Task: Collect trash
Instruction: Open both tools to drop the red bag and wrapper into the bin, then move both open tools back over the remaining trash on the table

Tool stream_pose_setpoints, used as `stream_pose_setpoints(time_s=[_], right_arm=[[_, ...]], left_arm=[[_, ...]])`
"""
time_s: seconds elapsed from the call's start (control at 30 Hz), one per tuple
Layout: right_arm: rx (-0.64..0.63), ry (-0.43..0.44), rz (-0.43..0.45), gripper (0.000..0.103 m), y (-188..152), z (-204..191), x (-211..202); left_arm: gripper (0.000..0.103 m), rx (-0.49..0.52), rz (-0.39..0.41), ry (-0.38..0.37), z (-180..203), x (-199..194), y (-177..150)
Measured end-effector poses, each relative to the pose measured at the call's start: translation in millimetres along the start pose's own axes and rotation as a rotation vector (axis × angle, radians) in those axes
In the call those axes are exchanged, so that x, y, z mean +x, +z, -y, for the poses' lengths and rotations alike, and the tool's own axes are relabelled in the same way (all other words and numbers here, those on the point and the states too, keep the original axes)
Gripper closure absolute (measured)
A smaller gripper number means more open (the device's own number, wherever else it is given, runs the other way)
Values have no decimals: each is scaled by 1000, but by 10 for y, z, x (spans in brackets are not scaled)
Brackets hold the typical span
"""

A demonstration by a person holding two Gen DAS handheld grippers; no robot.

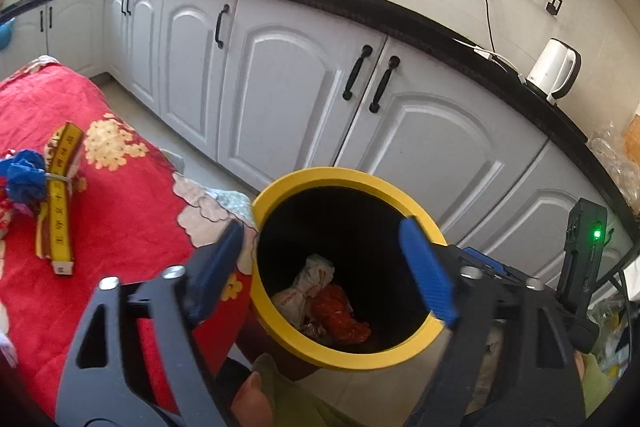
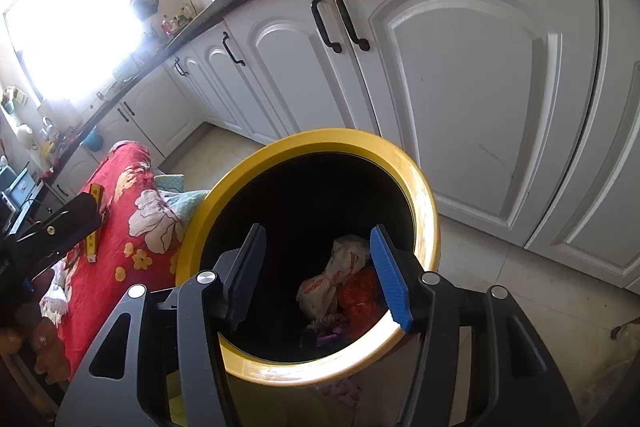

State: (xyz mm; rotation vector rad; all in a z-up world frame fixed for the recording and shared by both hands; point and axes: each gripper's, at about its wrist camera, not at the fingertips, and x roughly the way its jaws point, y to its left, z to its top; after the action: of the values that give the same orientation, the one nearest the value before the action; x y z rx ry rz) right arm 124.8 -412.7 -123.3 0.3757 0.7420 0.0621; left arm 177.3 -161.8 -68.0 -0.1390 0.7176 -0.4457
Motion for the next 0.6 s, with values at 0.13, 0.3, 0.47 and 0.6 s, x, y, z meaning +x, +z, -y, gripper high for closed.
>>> stream_pose_setpoints(time_s=[0.13,0.3,0.47,0.6], right_arm=[[-6,6,16,44,21,-26,-36],[-10,3,38,37,52,-65,-92],[-14,6,53,34,70,-113,-134],[-20,12,63,33,84,-152,-173]], left_arm=[[11,3,10,4,-12,-63,-5],[11,-1,14,19,-40,-120,-3],[11,-1,29,34,-77,-196,1],[11,2,44,43,-97,-276,3]])
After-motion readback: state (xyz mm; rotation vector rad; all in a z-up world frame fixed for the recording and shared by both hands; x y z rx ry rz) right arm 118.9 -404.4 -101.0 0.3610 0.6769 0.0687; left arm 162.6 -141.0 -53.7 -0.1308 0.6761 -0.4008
